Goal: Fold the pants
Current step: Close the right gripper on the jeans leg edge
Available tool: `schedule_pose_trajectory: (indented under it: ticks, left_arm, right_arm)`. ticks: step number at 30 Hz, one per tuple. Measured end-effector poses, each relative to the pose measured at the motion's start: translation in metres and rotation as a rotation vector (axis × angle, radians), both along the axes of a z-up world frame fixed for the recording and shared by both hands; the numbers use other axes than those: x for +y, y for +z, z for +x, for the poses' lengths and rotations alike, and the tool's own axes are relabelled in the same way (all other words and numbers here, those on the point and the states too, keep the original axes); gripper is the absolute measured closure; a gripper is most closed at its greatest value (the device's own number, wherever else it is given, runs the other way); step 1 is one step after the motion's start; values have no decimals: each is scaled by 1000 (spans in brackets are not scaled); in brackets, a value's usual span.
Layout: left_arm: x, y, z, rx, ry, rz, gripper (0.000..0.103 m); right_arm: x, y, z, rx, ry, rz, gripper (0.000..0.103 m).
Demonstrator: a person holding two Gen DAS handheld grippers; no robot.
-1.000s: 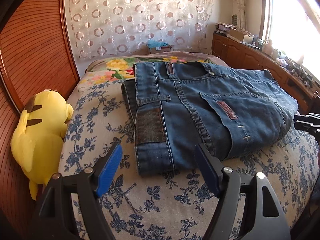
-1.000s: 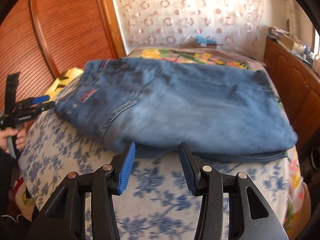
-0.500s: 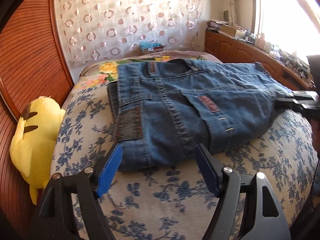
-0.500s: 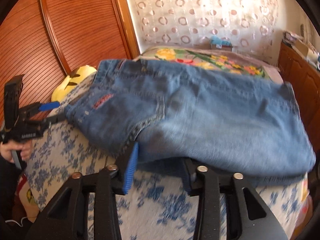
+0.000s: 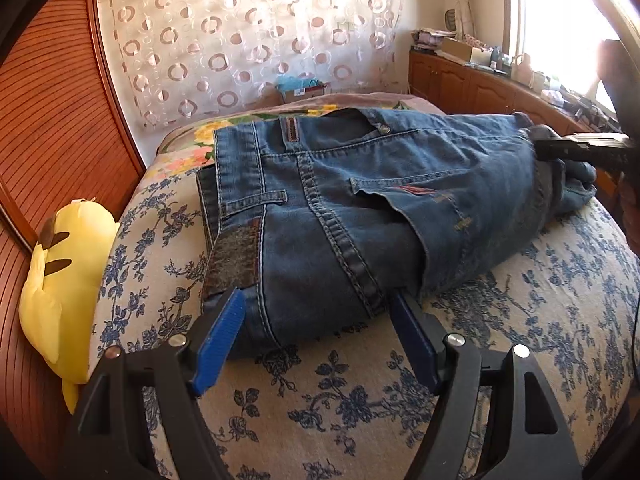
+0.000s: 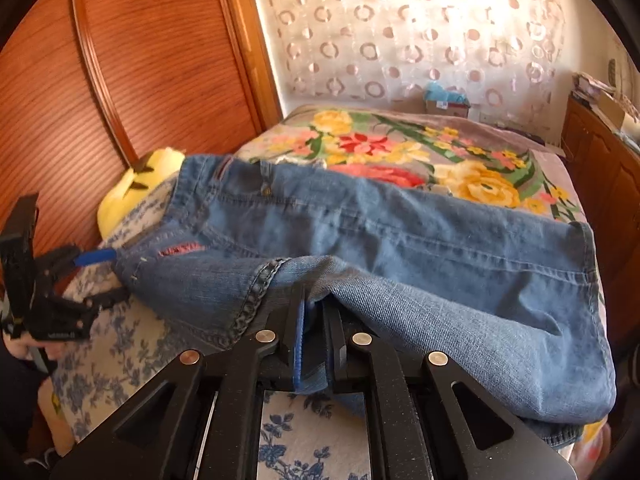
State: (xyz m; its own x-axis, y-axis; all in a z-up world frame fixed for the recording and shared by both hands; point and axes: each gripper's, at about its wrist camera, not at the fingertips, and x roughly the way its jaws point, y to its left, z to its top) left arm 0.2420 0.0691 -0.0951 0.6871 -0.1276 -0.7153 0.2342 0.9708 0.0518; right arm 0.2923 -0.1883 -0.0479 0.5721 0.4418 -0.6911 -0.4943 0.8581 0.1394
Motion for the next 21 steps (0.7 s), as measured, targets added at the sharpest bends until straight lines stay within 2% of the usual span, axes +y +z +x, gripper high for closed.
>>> schedule_pose_trajectory:
  ticks: [9,16,21]
  left_arm:
    - [-1,-1,6,2,-3,8,28]
    - [1,4,2,-12,3,-1,28]
    - [1,6,-2,-15,4,3,28]
  right_arm:
    - [-22,-10,-37,18,-7,-21,75]
    - [-41,-30,-61,44,-28,-83,72]
    - [-34,-43,-59,70,-10,-68,71]
